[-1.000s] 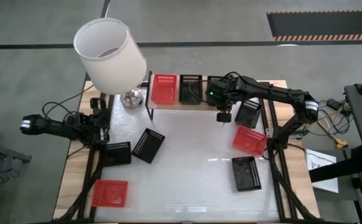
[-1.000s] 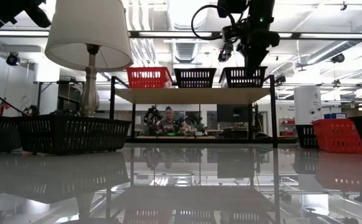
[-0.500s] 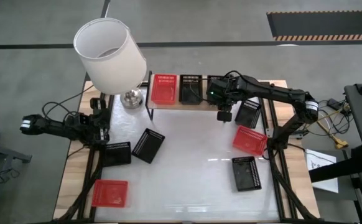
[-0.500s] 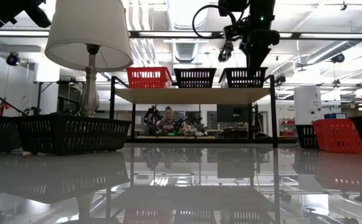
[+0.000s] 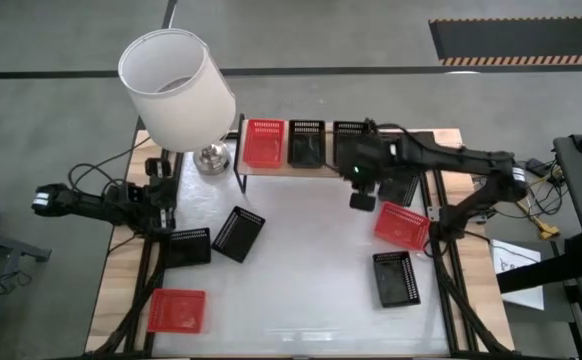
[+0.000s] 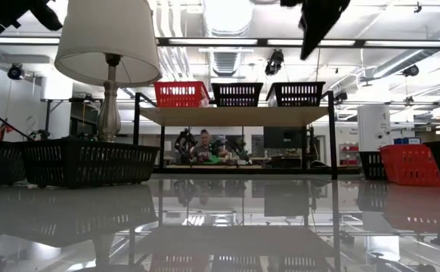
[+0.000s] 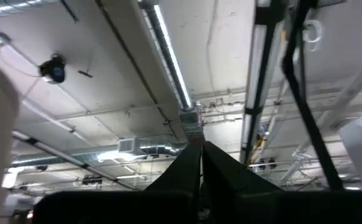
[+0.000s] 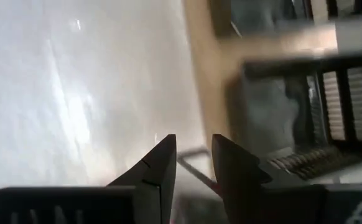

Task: Stack baskets on shelf by color
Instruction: Stack the black basket into the other black basket on the shelf

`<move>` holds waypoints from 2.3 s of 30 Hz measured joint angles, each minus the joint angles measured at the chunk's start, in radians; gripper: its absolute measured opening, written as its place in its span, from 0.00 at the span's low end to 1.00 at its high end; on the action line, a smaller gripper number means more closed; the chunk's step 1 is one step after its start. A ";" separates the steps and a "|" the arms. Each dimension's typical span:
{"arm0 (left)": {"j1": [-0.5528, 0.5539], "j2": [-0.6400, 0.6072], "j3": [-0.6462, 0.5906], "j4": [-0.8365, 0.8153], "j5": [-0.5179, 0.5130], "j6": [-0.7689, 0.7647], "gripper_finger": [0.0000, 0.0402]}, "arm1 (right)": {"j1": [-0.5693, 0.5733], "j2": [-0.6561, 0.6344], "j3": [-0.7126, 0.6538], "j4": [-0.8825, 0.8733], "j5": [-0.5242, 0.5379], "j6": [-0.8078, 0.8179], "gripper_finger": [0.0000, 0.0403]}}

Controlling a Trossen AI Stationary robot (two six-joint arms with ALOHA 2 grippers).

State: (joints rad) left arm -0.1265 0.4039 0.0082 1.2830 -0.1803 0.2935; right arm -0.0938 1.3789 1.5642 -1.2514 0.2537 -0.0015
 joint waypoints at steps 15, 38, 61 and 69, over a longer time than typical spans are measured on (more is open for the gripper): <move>0.000 0.242 0.111 -0.014 0.187 -0.126 0.00 | 0.428 -0.259 -0.516 0.757 0.146 -0.023 0.18; -0.074 0.694 0.490 -0.610 0.183 -0.369 0.00 | 0.323 -0.397 -1.093 1.841 -0.077 -0.377 0.07; -0.267 1.022 1.069 -2.329 0.020 -0.545 0.00 | 0.261 -0.433 -1.118 1.766 -0.178 -0.267 0.04; -0.266 1.056 1.070 -2.366 0.025 -0.449 0.01 | 0.261 -0.434 -1.118 1.750 -0.177 -0.246 0.04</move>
State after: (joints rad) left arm -0.3929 1.4599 1.0784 -1.0832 -0.1552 -0.1555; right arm 0.1677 0.9447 0.4461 0.4986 0.0765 -0.2472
